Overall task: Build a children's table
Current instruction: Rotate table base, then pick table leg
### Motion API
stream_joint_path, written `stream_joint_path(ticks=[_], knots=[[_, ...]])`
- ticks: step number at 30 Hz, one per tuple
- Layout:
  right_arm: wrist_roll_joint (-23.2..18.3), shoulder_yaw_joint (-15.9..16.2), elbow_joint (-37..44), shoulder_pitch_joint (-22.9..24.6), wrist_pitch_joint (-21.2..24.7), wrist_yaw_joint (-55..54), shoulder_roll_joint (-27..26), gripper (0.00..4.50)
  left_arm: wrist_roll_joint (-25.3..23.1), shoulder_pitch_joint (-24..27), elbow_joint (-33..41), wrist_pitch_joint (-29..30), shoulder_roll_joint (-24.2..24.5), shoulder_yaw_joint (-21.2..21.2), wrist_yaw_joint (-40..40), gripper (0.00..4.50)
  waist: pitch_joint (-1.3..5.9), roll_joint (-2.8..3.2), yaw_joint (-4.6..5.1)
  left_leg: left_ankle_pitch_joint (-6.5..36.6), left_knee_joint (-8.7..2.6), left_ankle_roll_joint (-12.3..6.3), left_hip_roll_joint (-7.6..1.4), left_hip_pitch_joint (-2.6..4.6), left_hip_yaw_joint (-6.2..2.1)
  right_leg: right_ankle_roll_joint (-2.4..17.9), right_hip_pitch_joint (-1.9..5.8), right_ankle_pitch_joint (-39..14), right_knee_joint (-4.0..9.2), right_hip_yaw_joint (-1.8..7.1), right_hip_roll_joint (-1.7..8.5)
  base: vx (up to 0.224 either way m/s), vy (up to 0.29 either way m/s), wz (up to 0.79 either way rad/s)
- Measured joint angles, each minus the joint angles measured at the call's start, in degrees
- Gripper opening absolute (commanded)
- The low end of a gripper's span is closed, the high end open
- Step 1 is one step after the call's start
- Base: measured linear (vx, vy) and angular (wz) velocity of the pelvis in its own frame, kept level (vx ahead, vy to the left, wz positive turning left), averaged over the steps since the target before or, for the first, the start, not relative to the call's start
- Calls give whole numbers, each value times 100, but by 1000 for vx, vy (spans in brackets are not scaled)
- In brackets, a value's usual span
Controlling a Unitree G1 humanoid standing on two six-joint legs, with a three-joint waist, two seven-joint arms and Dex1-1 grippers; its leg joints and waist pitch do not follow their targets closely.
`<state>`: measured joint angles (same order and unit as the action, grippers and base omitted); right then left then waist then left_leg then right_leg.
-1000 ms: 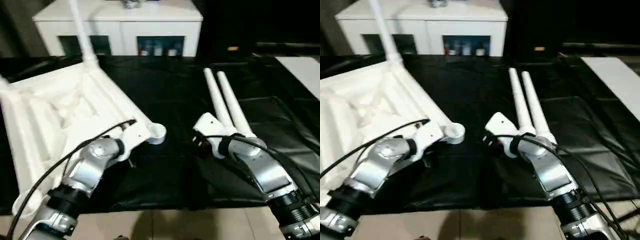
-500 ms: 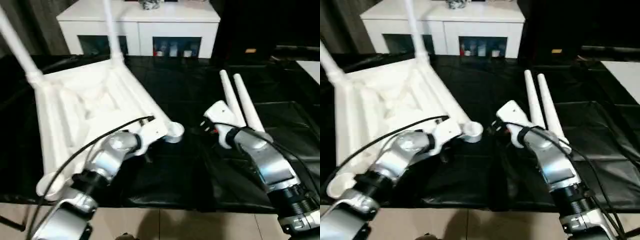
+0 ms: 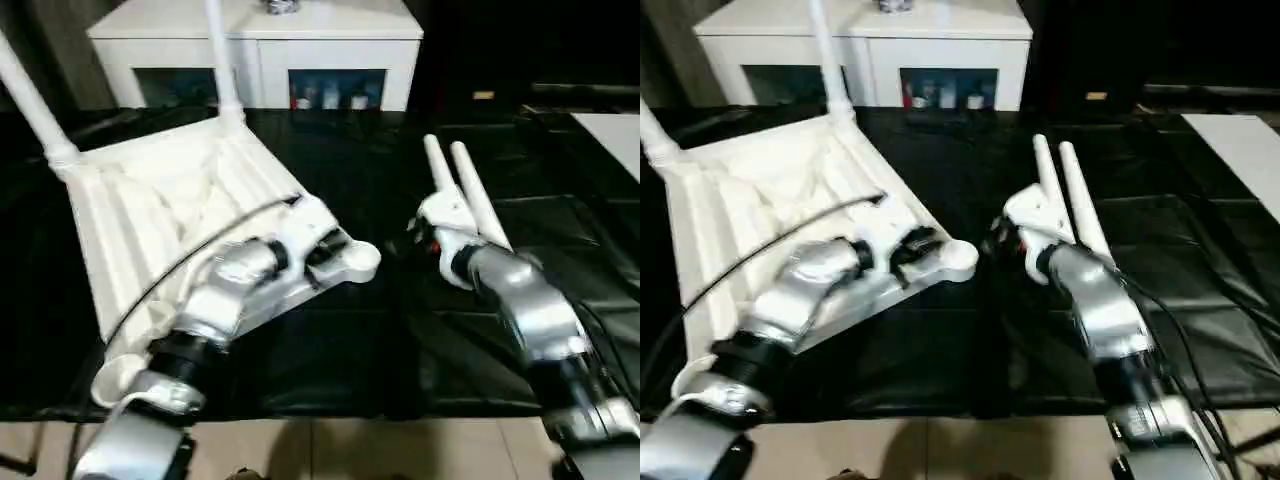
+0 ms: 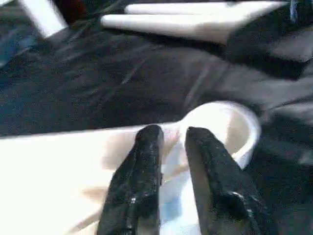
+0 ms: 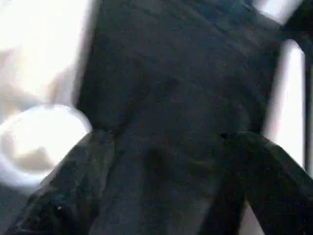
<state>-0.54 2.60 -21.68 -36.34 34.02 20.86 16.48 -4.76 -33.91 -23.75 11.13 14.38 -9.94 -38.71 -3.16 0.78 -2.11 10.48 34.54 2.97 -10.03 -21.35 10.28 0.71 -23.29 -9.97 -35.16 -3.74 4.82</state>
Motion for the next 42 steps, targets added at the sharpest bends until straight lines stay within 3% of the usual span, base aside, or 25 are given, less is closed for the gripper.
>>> stream_joint_path(ticks=[3,6,11,16,22,30,35,42], knots=[[-94,-351,-930,-586,35,-325,97,450,178,193,509,253,406,316,-240,172,0,-27,11,1,-1,2,0,-4,0,-2,0,-2,9,-1,0,0,0,0],[-112,-450,-1888,-998,-121,-491,111,450,546,412,1184,578,589,429,-714,190,-8,-48,-17,6,-2,-5,1,-20,7,0,-4,-3,20,-3,3,0,0,0],[-104,-525,-3046,-1590,-369,-558,106,450,936,731,2201,1238,916,387,-1102,209,-15,-79,-25,4,12,-9,0,-62,18,1,-50,-2,-5,0,10,0,0,0],[157,-330,-4004,-2141,-382,-514,209,450,1503,1127,3341,2040,1030,272,-1449,209,-27,-124,-7,2,26,-8,-6,-67,21,1,-63,-2,-27,0,9,0,0,0],[153,-364,-4669,-2290,-428,-614,189,450,1696,1171,3863,2535,1230,195,-1554,209,-33,-140,4,2,62,-7,-8,-68,21,1,-62,-2,-59,5,11,0,0,0],[217,-412,-5101,-2345,-82,-534,185,450,1888,1189,4280,2952,1510,34,-1738,209,-34,-142,16,2,83,-5,-11,-68,18,0,-65,-2,-83,6,11,0,0,0],[48,-582,-5292,-2346,79,-447,211,396,1892,1134,4312,2999,1549,28,-1680,215,-34,-142,15,2,86,-5,-11,-69,18,0,-64,-2,-84,6,11,0,0,0],[13,-675,-5319,-2346,165,-356,239,353,1914,1109,4312,3017,1615,9,-1665,215,-34,-142,13,2,86,-5,-11,-70,18,0,-66,-2,-87,6,11,0,0,0]])
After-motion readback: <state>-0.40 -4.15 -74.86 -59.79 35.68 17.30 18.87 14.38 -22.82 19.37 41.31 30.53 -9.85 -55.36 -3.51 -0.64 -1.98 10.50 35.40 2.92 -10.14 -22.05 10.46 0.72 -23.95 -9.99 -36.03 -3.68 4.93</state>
